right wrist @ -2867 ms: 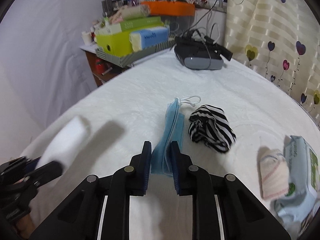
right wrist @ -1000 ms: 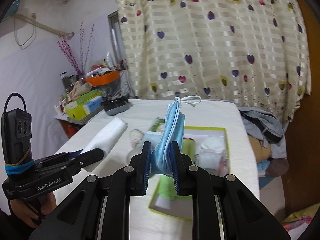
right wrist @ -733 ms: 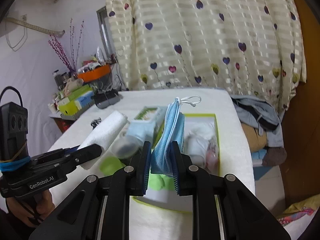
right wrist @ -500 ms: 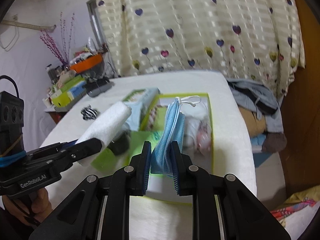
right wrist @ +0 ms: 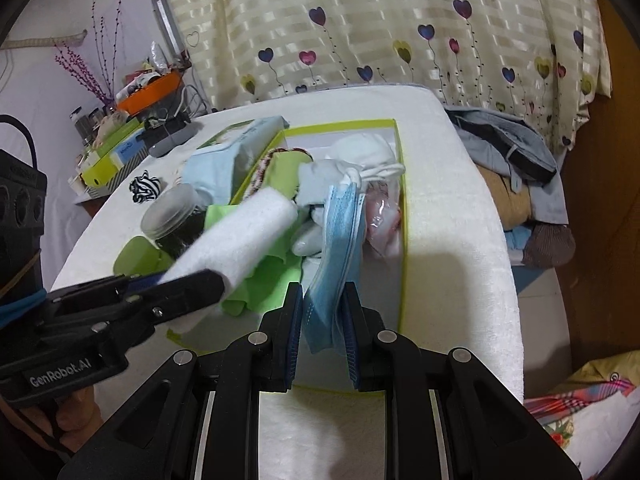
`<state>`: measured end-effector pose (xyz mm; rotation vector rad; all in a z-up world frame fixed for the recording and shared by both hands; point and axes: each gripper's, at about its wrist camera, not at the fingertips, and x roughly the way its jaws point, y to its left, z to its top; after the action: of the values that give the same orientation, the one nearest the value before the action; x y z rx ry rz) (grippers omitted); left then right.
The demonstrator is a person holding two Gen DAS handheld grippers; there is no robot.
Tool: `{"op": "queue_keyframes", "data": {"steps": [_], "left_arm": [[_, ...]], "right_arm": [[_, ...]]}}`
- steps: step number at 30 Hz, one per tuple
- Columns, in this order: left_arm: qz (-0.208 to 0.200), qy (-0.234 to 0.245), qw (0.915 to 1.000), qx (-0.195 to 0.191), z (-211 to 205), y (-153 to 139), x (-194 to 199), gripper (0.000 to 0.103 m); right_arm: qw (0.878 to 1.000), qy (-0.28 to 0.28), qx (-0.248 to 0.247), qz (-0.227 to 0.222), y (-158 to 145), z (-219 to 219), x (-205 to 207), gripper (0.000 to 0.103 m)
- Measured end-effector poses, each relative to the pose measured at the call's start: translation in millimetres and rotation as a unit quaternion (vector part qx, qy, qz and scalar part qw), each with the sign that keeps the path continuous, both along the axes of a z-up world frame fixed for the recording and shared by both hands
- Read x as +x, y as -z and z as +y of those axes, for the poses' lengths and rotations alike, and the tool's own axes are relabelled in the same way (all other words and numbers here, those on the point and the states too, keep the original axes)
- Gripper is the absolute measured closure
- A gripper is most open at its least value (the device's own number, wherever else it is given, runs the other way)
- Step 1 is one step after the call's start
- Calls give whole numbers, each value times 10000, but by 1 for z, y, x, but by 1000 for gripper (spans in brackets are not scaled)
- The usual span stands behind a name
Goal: Organize soft objects
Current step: 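Carry the white roll and blue mask over the green-rimmed box with both tools, then open both tools to release the white roll and blue mask into the box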
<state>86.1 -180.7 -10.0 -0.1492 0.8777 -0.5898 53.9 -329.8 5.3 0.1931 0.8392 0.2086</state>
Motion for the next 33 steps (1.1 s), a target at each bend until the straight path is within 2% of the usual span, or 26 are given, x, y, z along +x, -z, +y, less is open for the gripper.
{"op": "queue_keyframes", "data": {"steps": [4, 13, 16, 18, 33], "left_arm": [[119, -43, 9999, 23, -5, 8, 10, 81], [107, -112, 9999, 19, -14, 11, 25, 81], [125, -66, 9999, -42, -12, 11, 24, 79], [105, -9, 9999, -104, -11, 9, 19, 79], [-283, 248, 9991, -178, -2, -15, -10, 72]], "right_arm": [[10000, -4, -6, 18, 4, -2, 9, 83], [10000, 19, -53, 15, 6, -8, 28, 82], [9999, 67, -78, 11, 4, -10, 24, 74], [9999, 83, -128, -23, 1, -10, 20, 62], [9990, 174, -288, -306, -26, 1, -11, 62]]}}
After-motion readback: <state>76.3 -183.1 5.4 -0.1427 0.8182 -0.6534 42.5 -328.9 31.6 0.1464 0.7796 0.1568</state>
